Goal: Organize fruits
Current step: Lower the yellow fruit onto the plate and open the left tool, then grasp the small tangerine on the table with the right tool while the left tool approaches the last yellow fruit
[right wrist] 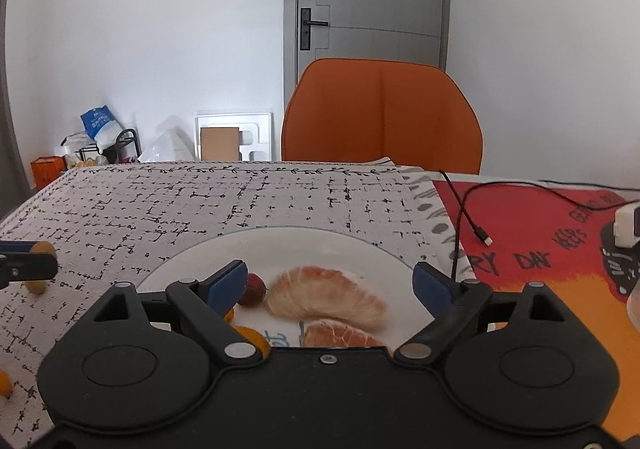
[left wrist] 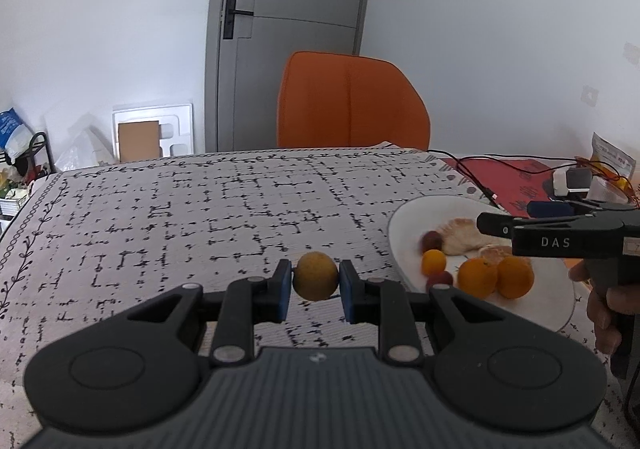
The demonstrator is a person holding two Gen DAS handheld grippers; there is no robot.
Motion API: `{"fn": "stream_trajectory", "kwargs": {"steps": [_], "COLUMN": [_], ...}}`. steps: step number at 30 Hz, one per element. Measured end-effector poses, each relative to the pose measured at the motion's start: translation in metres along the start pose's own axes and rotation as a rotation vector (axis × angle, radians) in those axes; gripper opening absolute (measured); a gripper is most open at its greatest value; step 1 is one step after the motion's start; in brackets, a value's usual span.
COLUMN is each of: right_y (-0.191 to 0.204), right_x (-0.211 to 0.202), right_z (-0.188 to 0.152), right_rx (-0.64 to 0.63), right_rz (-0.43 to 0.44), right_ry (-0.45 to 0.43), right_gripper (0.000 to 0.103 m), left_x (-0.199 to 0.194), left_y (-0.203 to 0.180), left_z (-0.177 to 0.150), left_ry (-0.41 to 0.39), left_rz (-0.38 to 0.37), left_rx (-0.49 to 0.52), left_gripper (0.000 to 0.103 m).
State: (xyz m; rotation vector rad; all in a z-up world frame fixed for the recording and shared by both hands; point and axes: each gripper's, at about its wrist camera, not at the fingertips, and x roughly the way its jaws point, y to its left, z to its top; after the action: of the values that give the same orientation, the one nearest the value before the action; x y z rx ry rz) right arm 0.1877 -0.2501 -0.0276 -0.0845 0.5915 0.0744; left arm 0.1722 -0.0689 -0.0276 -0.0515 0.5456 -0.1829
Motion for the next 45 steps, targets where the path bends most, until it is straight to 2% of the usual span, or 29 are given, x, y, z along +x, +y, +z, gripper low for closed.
{"fn": "stream_trajectory", "kwargs": {"steps": [9,25,30,32,37,39,45], "right_y": [-0.008,-0.028,-0.028,-0.024,-0.015,-0.01,0.002], "right_x": [-0.027,-0.059,-0.059,-0.058,-0.055,-0.054,-0.052], "right_z": [-0.016,-0.037,-0.038,-0.038,-0.036,-0.035,-0.034], "right_rx": [0.038,0.125,0.141,0.138,0.136,0.132,0.12], "right_rz": [0.009,0.003,0.018,0.027,0.057,0.066,0.093], "right_ry": [0.009,0.029,0.032,0.031,0.025,0.026,0.029], "right_gripper": [0.095,0.095,0.095,0.095,0.095,0.095,0.097], "left_x": [0.006,0.018,0.011,0.008,0.002,-0.002,-0.011], "left_y": [-0.022,-0.07,-0.076,-0.072,-0.052,-0.043,-0.016], "left_z": [0.002,0.002,0.007,0.007,0.006,0.004,-0.004], "left_ry": [0.005,0.03,0.017,0.017,0.026,0.027,0.042], "left_rz": [-0.044,-0.156,-0.177,-0.16,-0.09,-0.061,0.01], "left_rx": [0.035,0.106,0.115,0.115,0.092,0.08,0.052], "left_gripper": [0.024,0.024,0.03,0.032,0.046,0.057,0.068]}}
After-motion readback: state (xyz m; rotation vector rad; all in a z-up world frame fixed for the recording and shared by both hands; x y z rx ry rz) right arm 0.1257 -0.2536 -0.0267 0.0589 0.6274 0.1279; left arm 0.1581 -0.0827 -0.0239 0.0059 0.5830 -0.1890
